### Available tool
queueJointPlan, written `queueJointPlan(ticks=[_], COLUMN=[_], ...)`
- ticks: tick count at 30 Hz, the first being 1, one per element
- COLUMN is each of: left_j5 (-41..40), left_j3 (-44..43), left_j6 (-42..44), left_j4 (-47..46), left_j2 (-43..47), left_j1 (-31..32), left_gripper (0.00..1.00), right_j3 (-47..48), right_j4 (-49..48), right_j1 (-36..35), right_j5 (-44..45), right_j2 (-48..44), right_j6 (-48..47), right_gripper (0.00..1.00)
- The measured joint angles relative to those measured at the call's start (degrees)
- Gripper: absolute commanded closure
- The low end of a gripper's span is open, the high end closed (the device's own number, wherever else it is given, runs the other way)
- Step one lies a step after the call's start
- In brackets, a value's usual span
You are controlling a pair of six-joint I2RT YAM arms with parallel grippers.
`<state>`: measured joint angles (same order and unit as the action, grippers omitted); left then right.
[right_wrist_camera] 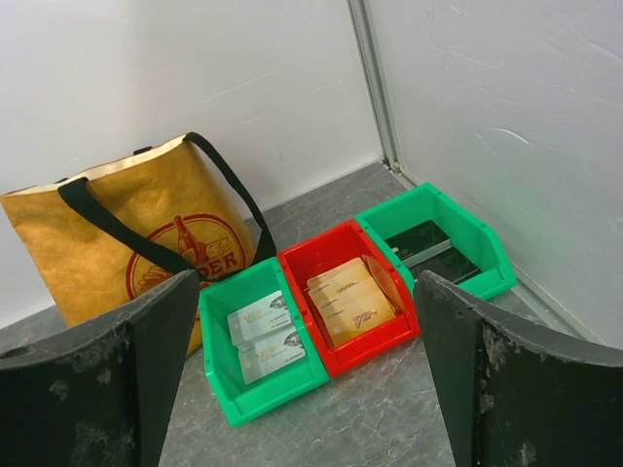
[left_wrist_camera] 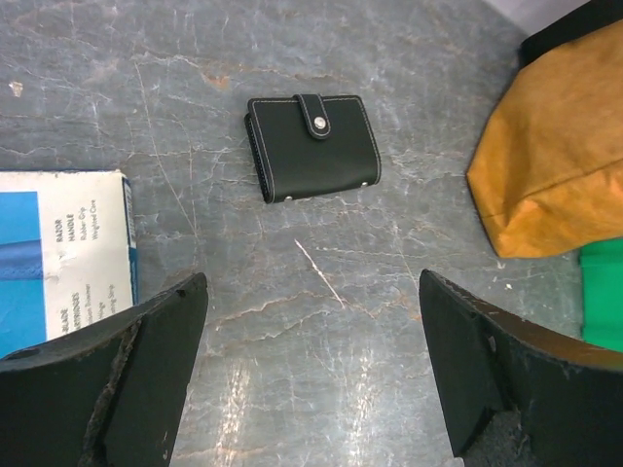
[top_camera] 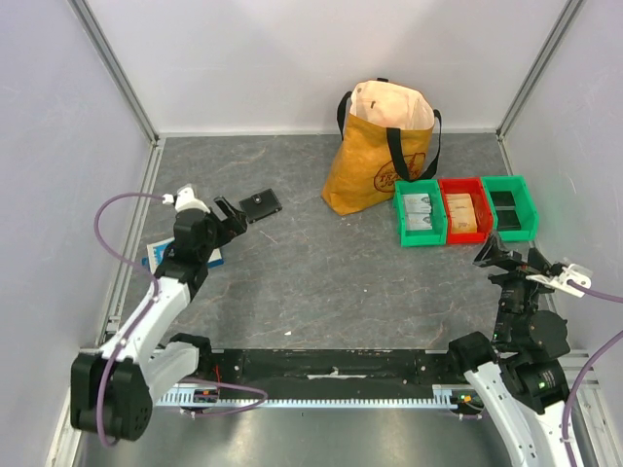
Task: Take the credit cards out of the card holder
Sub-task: Open the card holder at the center of the board.
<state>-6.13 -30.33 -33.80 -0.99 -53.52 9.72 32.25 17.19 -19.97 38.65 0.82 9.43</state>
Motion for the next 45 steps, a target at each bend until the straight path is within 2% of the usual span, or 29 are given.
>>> queueJointPlan(ticks=[7, 12, 15, 19, 21, 24, 28, 29, 37, 38, 40, 43, 45], left_j5=[1.9, 2.3, 3.1, 4.0, 4.7, 5.7, 7.4, 8.0, 11.9, 12.3, 12.7, 13.2, 13.9], left_j3=[-8.8, -13.9, -16.5, -19.5, -20.7, -21.9, -22.9, -23.0, -23.4, -23.4, -23.4, -22.9, -22.8], left_j6=[0.0, -0.2, -0.9, -1.6, -1.6, -1.7, -1.8, -1.9, -3.6, -3.9, -4.6, -5.6, -5.9], left_j4=[-0.8, -1.2, -1.6, -1.9, -2.0, -2.1, -2.2, -2.4, -6.2, -6.6, -7.5, -9.3, -10.3], left_j2=[-18.1, -26.9, -32.0, -38.2, -40.8, -44.0, -47.0, -47.5, -50.1, -50.3, -50.8, -50.9, -50.9], left_j1=[0.0, -0.2, -1.0, -2.4, -3.0, -3.9, -4.7, -4.8, -5.1, -5.1, -5.1, -5.3, -5.4], left_gripper=[0.09, 0.14, 0.23, 0.28, 0.29, 0.37, 0.42, 0.46, 0.55, 0.6, 0.79, 0.97, 0.98], right_j3=[0.0, 0.0, 0.1, 0.3, 0.4, 0.5, 0.5, 0.5, 0.5, 0.5, 0.5, 0.5, 0.5], right_j4=[0.0, 0.1, 0.5, 1.3, 1.4, 1.5, 1.6, 1.6, 1.6, 1.6, 1.6, 1.6, 1.6], right_j1=[-2.4, -4.1, -5.1, -6.0, -6.3, -6.5, -6.6, -6.6, -6.6, -6.6, -6.6, -6.6, -6.6], right_j5=[0.4, 0.9, 0.9, 0.0, -0.4, -0.7, -1.2, -1.3, -1.7, -1.8, -1.9, -2.1, -2.5], right_j2=[0.0, 0.0, 0.0, 0.0, 0.0, 0.0, 0.0, 0.0, 0.0, 0.0, 0.0, 0.0, 0.0], right_j6=[0.0, -0.1, -0.4, -0.7, -0.8, -1.1, -1.4, -1.5, -1.6, -1.6, -1.6, -1.6, -1.6], right_gripper=[0.02, 0.02, 0.02, 0.02, 0.02, 0.02, 0.02, 0.02, 0.02, 0.02, 0.02, 0.02, 0.02])
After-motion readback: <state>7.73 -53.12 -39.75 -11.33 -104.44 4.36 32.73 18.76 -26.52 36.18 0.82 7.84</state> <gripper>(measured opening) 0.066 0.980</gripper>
